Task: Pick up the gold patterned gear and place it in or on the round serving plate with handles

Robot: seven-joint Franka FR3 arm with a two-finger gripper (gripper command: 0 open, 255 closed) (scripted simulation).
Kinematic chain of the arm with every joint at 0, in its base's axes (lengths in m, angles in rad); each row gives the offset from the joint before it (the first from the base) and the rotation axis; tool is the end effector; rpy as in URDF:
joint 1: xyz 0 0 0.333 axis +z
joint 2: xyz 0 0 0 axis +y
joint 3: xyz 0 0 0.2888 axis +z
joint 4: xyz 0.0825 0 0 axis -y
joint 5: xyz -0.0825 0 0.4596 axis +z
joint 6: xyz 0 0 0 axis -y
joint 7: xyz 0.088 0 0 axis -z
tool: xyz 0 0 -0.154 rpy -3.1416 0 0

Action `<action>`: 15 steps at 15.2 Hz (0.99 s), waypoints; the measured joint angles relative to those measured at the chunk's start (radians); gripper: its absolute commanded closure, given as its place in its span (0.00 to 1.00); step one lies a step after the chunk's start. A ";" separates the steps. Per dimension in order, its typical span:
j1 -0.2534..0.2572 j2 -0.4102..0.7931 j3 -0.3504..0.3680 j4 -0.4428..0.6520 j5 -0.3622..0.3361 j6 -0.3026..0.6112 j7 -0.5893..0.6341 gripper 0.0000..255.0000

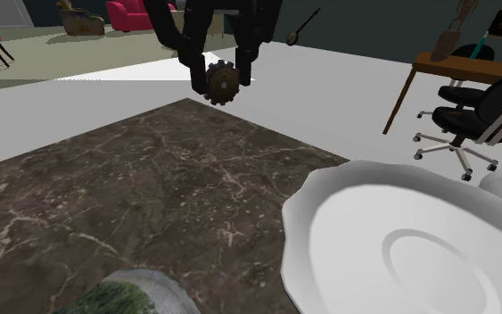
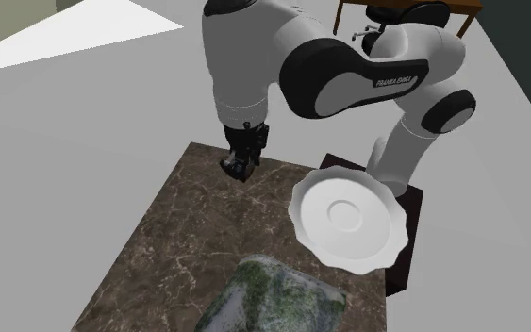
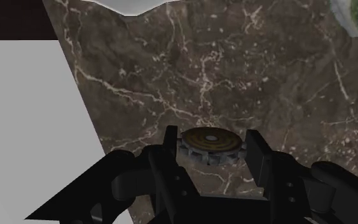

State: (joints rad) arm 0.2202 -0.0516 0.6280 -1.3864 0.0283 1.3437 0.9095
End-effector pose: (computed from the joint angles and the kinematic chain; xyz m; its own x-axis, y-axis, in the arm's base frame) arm 0.3780 0.4501 0.6541 0.9985 -0.0556 0.0015 -0.0556 -0.9985 0.0025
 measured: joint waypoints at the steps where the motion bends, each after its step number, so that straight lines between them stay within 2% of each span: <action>1: -0.006 -0.055 -0.011 -0.051 0.032 0.006 -0.012 1.00; 4: -0.004 -0.192 -0.041 -0.176 0.107 0.016 -0.035 1.00; 7: 0.013 -0.299 -0.065 -0.254 0.159 0.000 -0.042 1.00; 15: 0.091 -0.564 -0.110 -0.420 0.274 -0.076 -0.012 1.00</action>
State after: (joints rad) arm 0.3117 -0.6153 0.5182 -1.8064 0.3024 1.2679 0.8974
